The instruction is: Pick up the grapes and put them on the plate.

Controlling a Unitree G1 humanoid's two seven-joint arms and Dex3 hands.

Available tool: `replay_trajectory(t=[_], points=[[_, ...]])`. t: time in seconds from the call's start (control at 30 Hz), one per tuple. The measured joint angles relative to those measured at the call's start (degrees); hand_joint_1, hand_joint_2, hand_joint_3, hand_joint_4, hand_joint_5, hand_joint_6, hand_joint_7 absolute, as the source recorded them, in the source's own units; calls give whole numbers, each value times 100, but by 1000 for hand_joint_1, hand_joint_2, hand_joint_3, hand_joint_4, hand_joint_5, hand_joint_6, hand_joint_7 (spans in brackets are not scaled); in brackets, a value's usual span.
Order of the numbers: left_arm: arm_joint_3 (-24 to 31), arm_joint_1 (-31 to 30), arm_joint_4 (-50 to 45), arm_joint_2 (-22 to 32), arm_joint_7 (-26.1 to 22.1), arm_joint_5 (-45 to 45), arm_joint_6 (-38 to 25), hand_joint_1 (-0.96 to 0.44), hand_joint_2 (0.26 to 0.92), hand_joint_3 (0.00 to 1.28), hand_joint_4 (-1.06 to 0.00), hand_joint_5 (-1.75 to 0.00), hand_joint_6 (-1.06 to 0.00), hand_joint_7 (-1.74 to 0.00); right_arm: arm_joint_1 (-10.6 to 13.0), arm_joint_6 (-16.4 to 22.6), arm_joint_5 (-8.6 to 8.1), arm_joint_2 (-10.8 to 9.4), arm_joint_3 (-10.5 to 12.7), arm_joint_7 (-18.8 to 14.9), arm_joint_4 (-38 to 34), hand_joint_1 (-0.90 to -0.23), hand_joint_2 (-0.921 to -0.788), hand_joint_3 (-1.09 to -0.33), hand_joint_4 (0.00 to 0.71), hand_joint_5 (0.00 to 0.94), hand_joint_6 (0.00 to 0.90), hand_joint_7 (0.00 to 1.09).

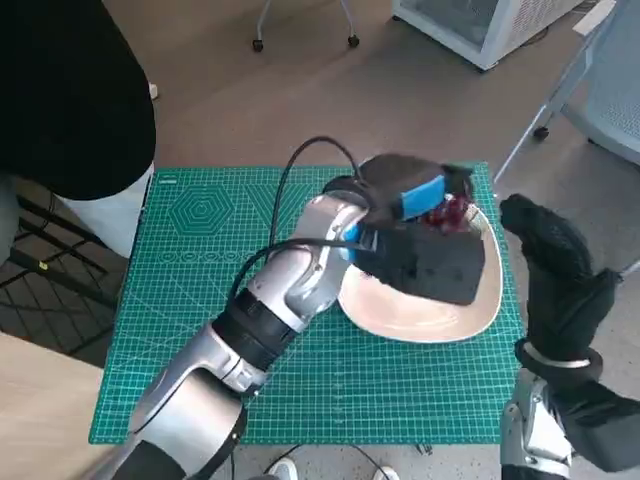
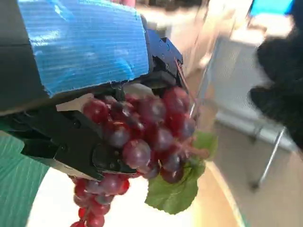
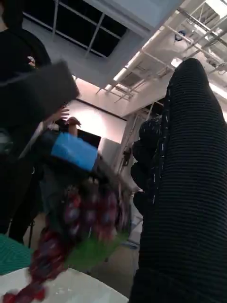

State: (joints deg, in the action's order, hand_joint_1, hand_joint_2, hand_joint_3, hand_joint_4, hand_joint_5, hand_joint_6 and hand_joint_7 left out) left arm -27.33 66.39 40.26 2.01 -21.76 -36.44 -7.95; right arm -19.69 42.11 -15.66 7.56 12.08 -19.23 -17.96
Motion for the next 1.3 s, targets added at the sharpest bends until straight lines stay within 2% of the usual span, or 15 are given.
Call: replay_trajectory(t=[0.17,0.4,0.6,0.73,0.9,1.1,1.3], points=[[9,-1,120,16,-131,129,-4,-645,916,54,-9,-15,-107,-2,-9,16,-14,-33,-47,-3,-53,-664,-921,-710,330,0,137,207],[40,-52,351,55,-171,295,93,-702,921,75,0,0,-77,0,-60,27,-46,-79,-103,-16,-125,-662,-921,-710,330,0,147,207],[320,-214,534,257,-181,729,669,-725,921,138,1,1,-67,0,-116,38,-48,-86,-124,-38,-149,-661,-921,-710,331,1,151,204],[824,-351,848,407,-343,1425,1250,-673,921,169,1,1,-80,-8,-128,40,-51,-88,-135,-58,-153,-662,-921,-711,332,1,151,203],[1783,-632,1131,492,-646,2609,1732,-566,921,199,-14,-6,-132,-32,-130,44,-58,-91,-146,-62,-153,-663,-921,-711,332,1,152,202],[2961,-1307,1073,498,-949,4058,2386,-510,921,236,-73,-25,-191,-54,-145,43,-88,-115,-217,-67,-149,-664,-921,-710,334,2,154,200],[3695,-1946,1049,546,-1398,4970,2867,-492,921,243,-84,-18,-201,-49,-173,38,-91,-115,-281,-67,-151,-664,-921,-710,334,1,155,199]])
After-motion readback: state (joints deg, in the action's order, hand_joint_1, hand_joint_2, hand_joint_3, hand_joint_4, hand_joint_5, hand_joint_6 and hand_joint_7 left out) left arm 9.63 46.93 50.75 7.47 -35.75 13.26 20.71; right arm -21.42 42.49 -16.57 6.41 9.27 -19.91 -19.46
